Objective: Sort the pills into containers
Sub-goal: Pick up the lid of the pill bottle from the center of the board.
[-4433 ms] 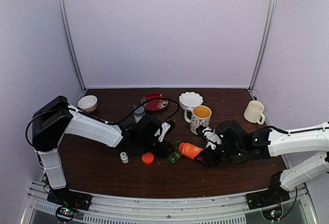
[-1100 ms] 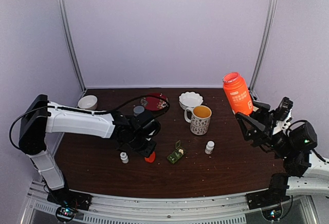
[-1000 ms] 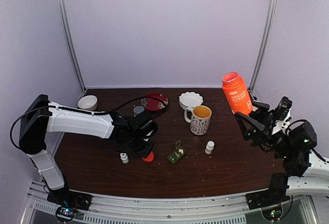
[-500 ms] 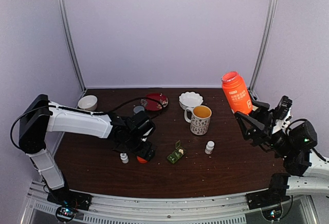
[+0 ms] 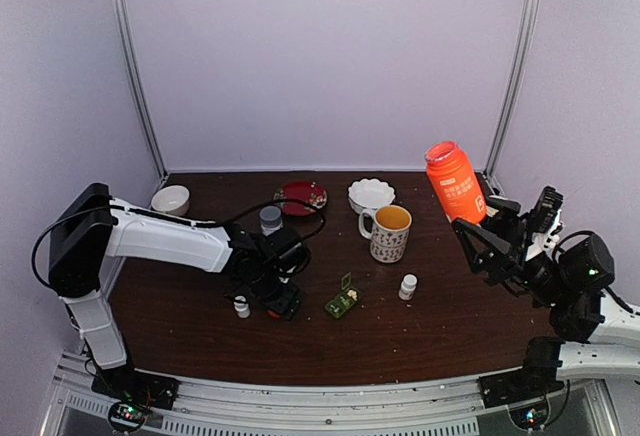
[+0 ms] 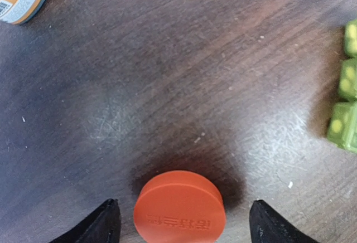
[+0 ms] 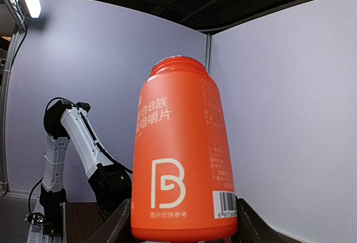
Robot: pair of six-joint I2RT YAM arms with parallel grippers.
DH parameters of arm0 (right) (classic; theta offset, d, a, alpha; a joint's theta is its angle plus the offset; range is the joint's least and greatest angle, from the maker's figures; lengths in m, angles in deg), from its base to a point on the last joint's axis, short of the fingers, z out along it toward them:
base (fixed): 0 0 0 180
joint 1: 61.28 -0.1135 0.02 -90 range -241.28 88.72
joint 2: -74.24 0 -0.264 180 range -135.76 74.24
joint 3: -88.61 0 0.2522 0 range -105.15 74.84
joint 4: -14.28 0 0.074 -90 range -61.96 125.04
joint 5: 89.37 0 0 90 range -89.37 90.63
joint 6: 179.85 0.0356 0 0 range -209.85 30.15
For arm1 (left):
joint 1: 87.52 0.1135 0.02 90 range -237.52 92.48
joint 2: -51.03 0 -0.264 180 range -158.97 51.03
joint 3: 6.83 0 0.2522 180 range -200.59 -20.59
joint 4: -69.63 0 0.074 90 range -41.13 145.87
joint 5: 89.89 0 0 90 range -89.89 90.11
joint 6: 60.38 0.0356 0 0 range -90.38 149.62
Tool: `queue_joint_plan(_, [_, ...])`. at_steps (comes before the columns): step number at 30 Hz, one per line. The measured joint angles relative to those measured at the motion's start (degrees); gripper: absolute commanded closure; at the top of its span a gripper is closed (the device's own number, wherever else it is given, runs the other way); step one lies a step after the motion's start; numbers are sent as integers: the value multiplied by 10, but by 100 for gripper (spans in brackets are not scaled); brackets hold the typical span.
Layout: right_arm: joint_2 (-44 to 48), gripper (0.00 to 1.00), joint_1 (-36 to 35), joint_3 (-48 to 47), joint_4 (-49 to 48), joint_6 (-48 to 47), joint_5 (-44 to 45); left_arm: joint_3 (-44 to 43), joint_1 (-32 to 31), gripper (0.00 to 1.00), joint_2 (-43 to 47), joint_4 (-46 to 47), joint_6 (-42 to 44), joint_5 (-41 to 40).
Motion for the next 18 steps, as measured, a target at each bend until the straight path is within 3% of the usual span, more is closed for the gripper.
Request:
queue_joint_plan(9, [6,100,0,0,6,0,0,-10,0,20,-14,-14,-1,-16])
queue_joint_plan(18, [10,100,0,0,16,0,0,-12,0,40,-27,-14,-4,-16])
